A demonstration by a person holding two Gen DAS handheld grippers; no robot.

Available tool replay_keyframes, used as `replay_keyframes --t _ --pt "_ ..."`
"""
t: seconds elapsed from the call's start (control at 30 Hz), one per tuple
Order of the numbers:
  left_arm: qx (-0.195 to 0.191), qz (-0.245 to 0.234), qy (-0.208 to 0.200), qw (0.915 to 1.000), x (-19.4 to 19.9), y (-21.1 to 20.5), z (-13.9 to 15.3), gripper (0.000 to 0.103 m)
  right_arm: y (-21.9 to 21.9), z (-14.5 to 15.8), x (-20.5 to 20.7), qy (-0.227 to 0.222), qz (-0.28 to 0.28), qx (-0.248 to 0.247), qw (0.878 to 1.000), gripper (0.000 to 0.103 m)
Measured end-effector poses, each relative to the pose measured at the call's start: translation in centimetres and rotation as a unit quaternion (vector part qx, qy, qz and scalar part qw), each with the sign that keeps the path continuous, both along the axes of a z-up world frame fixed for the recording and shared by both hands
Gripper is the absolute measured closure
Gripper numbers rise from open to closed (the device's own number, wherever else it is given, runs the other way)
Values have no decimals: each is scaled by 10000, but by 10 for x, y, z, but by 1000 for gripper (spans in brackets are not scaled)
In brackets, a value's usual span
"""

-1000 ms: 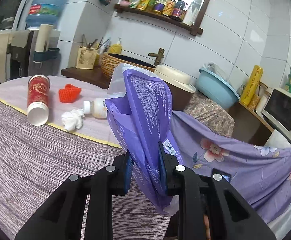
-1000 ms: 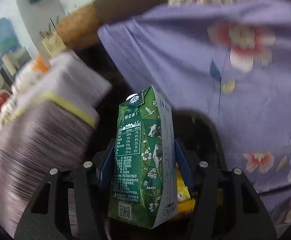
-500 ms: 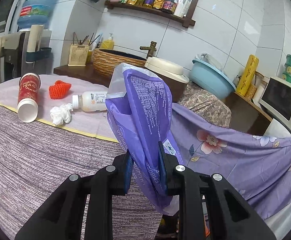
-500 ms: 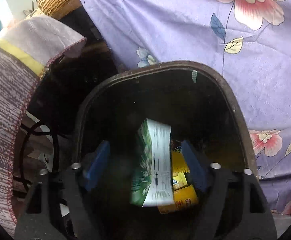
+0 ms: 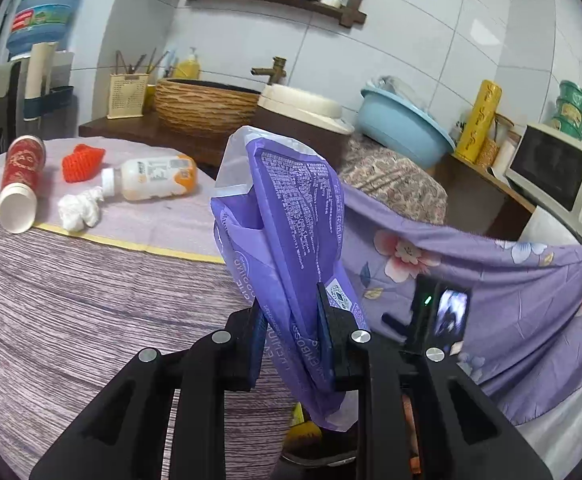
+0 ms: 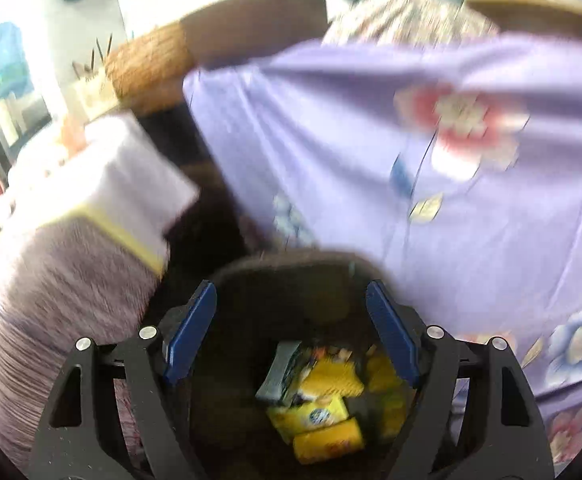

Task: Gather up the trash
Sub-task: 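Lower the purple bag into the black bin and open the left gripper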

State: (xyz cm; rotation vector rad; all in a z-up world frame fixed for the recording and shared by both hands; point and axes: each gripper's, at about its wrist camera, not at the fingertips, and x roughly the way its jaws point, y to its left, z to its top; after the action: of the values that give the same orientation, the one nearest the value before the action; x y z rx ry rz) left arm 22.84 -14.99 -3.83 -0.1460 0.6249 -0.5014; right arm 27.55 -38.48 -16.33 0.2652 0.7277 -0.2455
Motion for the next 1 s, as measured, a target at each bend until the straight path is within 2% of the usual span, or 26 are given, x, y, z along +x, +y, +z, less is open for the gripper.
replay_keyframes --t 0.13,0.3,0.47,0.57,0.83,1.0 --pt "202 -196 45 9996 1 -24 -14 80 -15 35 -2 -352 -167 -259 9989 26" --pt "495 -429 71 9978 3 -58 -32 80 -33 72 0 -671 -236 -290 9970 26" --pt "799 -691 1 9944 0 -88 -47 80 -35 101 -6 -945 -226 -536 9938 26" --pt "898 -824 127 9925 1 -105 -60 80 -43 116 -19 -1054 -252 -566 9925 23" --pt "1222 -1106 554 9848 7 -142 -111 80 -62 130 -46 -1171 -396 -658 9901 22" --pt "1561 -1114 590 9797 11 -160 -137 80 -73 125 -55 -1160 -496 -545 9905 22"
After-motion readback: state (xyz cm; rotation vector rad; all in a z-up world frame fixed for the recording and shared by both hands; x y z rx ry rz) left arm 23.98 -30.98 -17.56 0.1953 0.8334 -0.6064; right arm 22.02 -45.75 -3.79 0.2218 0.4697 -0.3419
